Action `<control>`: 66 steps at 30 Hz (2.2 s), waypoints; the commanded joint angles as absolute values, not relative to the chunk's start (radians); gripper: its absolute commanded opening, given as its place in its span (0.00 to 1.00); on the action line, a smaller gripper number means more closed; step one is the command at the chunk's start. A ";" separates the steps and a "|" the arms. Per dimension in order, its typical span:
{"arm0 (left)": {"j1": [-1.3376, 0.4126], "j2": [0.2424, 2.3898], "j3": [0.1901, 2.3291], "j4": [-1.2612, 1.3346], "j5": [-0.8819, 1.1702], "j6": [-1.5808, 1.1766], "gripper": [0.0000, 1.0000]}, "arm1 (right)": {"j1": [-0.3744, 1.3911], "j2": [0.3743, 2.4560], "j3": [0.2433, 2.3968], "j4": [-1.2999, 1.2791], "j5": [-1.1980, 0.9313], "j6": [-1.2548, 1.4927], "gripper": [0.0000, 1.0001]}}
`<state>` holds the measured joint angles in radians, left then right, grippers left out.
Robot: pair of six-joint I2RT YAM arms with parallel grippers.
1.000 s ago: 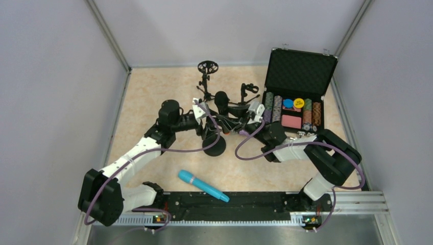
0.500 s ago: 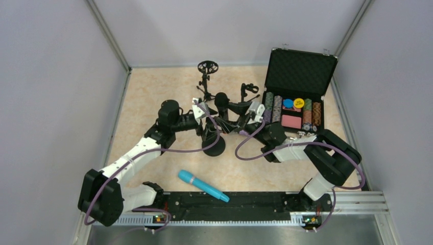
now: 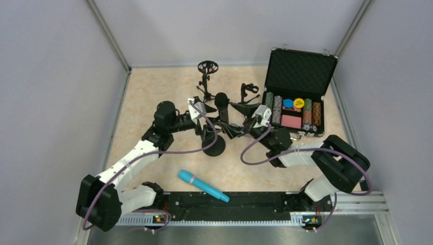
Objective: Attach the microphones to the stand
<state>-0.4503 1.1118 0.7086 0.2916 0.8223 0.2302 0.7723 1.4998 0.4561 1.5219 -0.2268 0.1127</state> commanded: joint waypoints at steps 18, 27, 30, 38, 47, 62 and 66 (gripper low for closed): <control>-0.399 0.937 0.708 0.347 0.752 0.006 0.91 | 0.779 0.976 0.234 1.226 -0.143 0.103 0.99; -0.399 0.771 0.592 0.229 0.592 -0.038 0.93 | 0.777 0.847 0.173 1.070 -0.133 0.126 0.99; -0.398 0.723 0.539 0.201 0.557 -0.040 0.93 | 0.774 0.844 0.173 1.037 -0.152 0.137 0.99; -0.400 0.669 0.422 0.174 0.501 -0.034 0.99 | 0.772 0.855 0.154 1.019 -0.175 0.164 0.99; -0.402 0.831 0.369 0.359 0.612 -0.008 0.99 | 0.771 0.861 0.137 1.003 -0.186 0.176 0.99; -0.403 1.081 0.332 0.814 0.736 0.042 0.87 | 0.763 0.909 0.166 1.031 -0.207 0.171 0.99; -0.403 1.146 0.369 0.843 0.767 0.048 0.80 | 0.761 0.927 0.175 1.043 -0.207 0.175 0.99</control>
<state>-0.4026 1.1015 0.3088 0.7155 0.7101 0.0299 0.7692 0.9123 0.1440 0.9836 -0.1902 0.1616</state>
